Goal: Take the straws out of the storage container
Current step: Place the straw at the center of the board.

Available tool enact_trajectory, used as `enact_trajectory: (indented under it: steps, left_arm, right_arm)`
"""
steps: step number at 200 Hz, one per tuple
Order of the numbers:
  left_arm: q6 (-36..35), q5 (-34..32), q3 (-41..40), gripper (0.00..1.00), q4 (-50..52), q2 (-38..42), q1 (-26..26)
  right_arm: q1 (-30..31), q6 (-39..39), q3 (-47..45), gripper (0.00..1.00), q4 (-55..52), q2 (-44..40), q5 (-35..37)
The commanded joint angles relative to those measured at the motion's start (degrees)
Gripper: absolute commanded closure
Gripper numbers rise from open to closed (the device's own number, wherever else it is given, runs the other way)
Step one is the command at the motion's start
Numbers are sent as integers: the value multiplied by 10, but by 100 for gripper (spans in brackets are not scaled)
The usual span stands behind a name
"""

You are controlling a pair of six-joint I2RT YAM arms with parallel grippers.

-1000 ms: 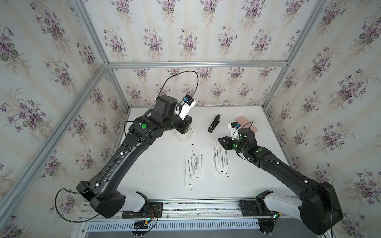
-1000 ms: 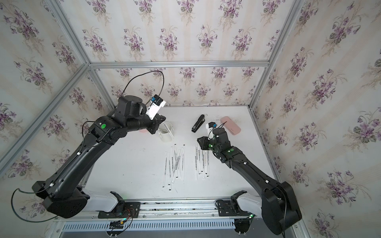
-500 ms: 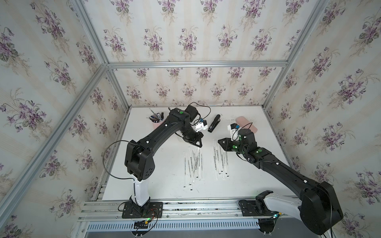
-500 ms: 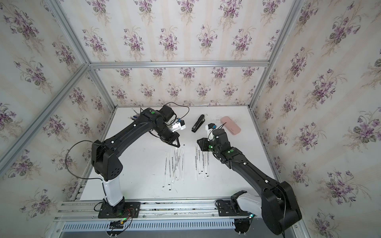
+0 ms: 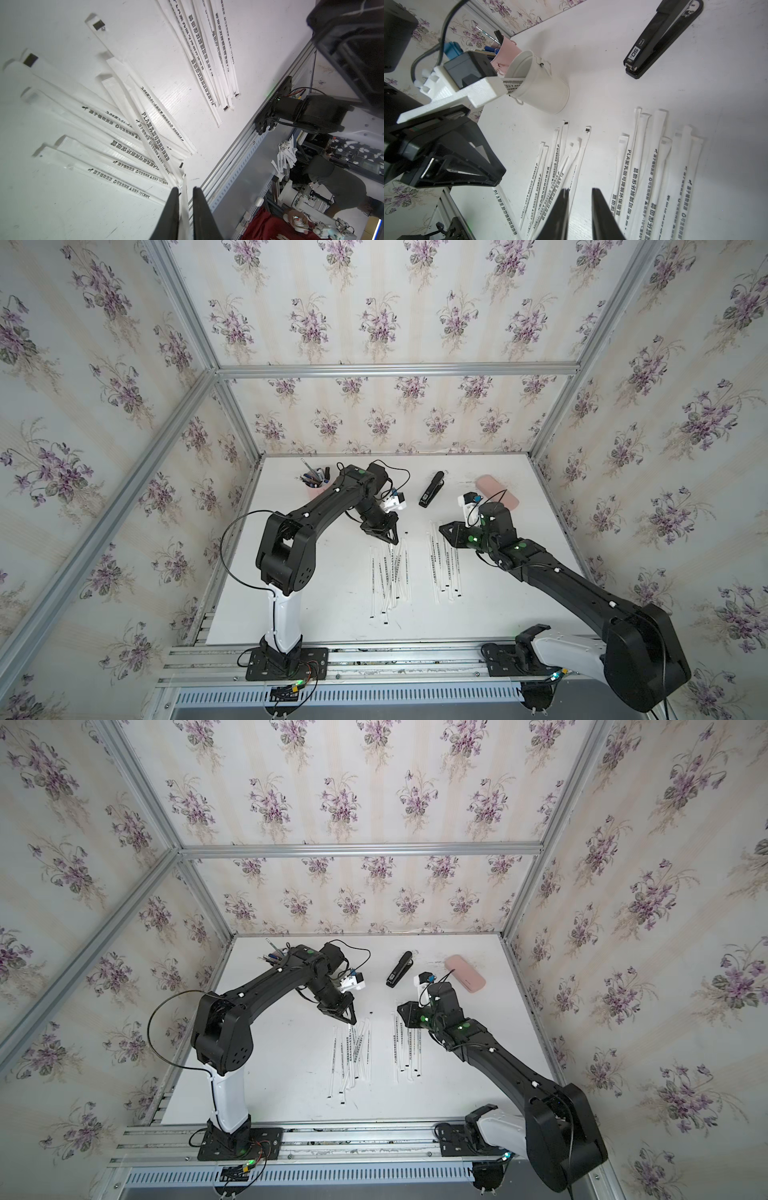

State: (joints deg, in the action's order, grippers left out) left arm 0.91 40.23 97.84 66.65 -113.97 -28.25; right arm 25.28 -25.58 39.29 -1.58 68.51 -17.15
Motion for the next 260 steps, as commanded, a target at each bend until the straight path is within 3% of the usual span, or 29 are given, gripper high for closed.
enact_trajectory:
  steps: [1, 61, 146, 192, 215, 219, 260]
  left_arm:
    - [-9, 0, -4, 78, -9, 3, 5]
    - [-14, -10, -21, 73, -18, 20, 10]
    - [-14, -52, -29, 56, -39, 40, 12]
    - [-17, -63, -22, 55, -48, 60, 12]
    - [-27, -61, -16, 56, -64, 105, 12]
    - [-29, -62, -15, 56, -68, 115, 12]
    - [-38, -114, -56, 57, -171, 300, 18]
  right_arm:
    - [0, -3, 4, 76, 9, 1, -2]
    - [4, -11, 10, 76, 8, 5, -5]
    - [30, -14, 30, 76, 7, 29, 11]
    - [42, -12, 38, 76, 7, 42, 12]
    - [51, 12, 55, 75, 17, 58, -3]
    - [74, 20, 60, 76, 21, 62, -8]
    - [147, 155, 89, 73, 131, 102, -22]
